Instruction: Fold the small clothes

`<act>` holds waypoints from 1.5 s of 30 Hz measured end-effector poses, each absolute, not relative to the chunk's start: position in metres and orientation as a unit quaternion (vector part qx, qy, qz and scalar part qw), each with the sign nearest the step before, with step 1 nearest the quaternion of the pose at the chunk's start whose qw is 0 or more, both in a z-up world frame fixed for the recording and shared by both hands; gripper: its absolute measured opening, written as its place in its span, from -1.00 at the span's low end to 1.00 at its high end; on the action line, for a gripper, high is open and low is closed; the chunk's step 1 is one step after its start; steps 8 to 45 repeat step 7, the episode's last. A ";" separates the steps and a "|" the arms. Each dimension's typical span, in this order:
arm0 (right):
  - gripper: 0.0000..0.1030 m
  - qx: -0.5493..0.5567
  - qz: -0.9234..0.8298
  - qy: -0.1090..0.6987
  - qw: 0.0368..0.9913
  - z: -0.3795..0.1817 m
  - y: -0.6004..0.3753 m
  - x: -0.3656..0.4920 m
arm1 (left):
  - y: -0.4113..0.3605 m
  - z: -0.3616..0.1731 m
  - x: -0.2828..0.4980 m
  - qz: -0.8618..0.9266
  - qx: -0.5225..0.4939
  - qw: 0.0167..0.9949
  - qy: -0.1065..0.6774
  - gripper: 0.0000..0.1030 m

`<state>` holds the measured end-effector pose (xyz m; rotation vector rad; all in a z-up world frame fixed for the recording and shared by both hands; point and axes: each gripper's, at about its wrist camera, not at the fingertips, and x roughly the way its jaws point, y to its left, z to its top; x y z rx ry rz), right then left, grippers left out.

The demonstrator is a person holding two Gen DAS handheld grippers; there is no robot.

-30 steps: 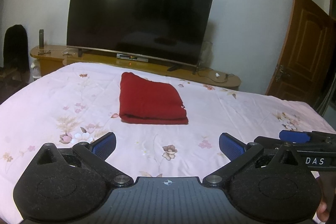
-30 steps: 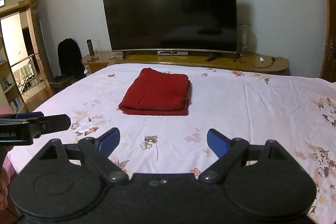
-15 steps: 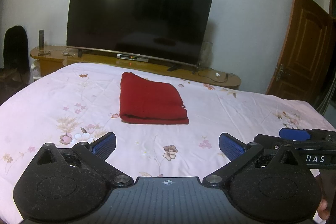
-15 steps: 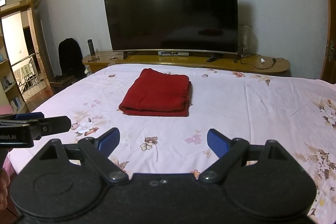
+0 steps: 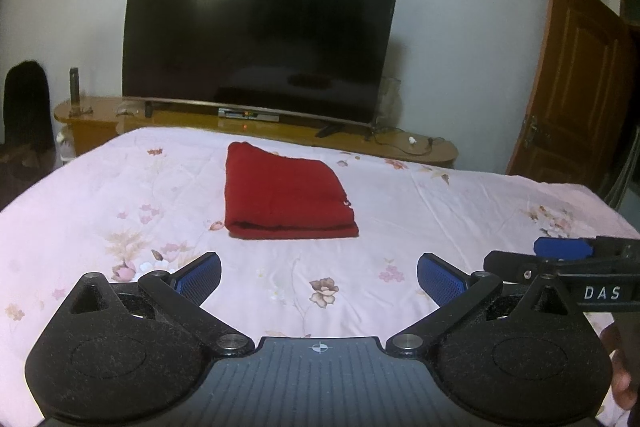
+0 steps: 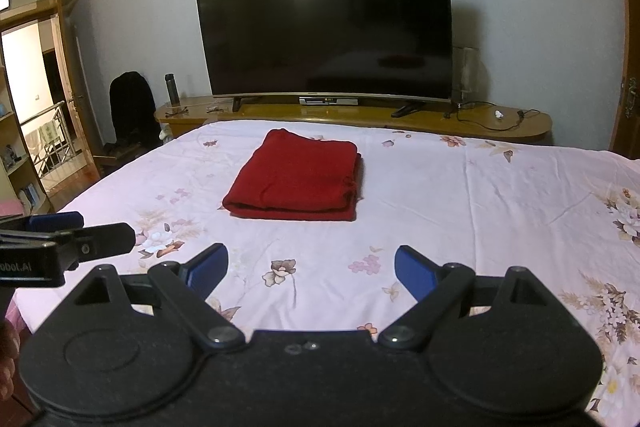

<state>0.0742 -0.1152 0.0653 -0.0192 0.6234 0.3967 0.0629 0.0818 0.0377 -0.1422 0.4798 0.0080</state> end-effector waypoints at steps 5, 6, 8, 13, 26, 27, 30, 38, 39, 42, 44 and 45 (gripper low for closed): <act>0.75 -0.009 0.192 0.300 0.934 0.065 -0.119 0.076 | 0.081 0.037 0.063 0.012 -0.067 0.970 0.234 1.00; 0.75 -0.009 0.193 0.300 0.934 0.065 -0.120 0.077 | 0.082 0.036 0.064 0.012 -0.069 0.969 0.236 1.00; 0.75 -0.008 0.195 0.300 0.934 0.065 -0.120 0.078 | 0.082 0.036 0.065 0.015 -0.069 0.968 0.239 1.00; 0.75 -0.008 0.195 0.300 0.934 0.065 -0.120 0.078 | 0.082 0.036 0.065 0.015 -0.069 0.968 0.239 1.00; 0.75 -0.008 0.195 0.300 0.934 0.065 -0.120 0.078 | 0.082 0.036 0.065 0.015 -0.069 0.968 0.239 1.00; 0.75 -0.008 0.195 0.300 0.934 0.065 -0.120 0.078 | 0.082 0.036 0.065 0.015 -0.069 0.968 0.239 1.00; 0.75 -0.008 0.195 0.300 0.934 0.065 -0.120 0.078 | 0.082 0.036 0.065 0.015 -0.069 0.968 0.239 1.00; 0.75 -0.008 0.195 0.300 0.934 0.065 -0.120 0.078 | 0.082 0.036 0.065 0.015 -0.069 0.968 0.239 1.00; 0.75 -0.008 0.195 0.300 0.934 0.065 -0.120 0.078 | 0.082 0.036 0.065 0.015 -0.069 0.968 0.239 1.00; 0.75 -0.008 0.195 0.300 0.934 0.065 -0.120 0.078 | 0.082 0.036 0.065 0.015 -0.069 0.968 0.239 1.00; 0.75 -0.008 0.195 0.300 0.934 0.065 -0.120 0.078 | 0.082 0.036 0.065 0.015 -0.069 0.968 0.239 1.00; 0.75 -0.008 0.195 0.300 0.934 0.065 -0.120 0.078 | 0.082 0.036 0.065 0.015 -0.069 0.968 0.239 1.00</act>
